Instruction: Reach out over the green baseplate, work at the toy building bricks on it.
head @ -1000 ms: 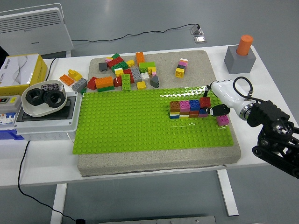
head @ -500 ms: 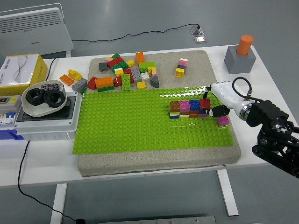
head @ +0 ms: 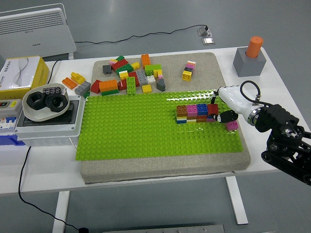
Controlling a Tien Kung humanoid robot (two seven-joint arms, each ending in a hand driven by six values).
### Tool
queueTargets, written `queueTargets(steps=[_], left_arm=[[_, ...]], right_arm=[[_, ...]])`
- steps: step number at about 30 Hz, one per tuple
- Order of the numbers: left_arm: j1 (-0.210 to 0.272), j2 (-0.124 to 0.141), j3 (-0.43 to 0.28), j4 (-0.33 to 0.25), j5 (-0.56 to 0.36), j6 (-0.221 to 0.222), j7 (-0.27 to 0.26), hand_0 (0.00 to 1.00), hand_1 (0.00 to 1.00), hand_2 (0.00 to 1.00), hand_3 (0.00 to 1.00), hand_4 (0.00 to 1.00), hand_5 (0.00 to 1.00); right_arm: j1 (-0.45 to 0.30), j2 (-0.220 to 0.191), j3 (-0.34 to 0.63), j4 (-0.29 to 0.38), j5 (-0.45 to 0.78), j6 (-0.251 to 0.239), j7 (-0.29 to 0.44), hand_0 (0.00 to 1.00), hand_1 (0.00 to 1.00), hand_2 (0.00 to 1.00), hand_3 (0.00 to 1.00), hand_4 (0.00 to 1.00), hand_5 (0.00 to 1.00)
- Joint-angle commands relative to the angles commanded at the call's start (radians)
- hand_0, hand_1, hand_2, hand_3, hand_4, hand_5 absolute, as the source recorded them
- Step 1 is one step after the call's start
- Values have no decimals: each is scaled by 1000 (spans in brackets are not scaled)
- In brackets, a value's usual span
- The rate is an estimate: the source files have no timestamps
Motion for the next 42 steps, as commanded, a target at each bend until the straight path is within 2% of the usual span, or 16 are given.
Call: queueTargets(steps=[23,42], left_arm=[[2,-5,-6,0,3,8,-3,690,346,523,561,769,778],[6,-8,-19,0,17,14,-8,689,346,521,560,764,798]], right_arm=[[-6,2,8,2,3,-5,4,779,785,807,632,737,248],[-9,-2,10,18,2,10,6,781,789,814,638,745,249]])
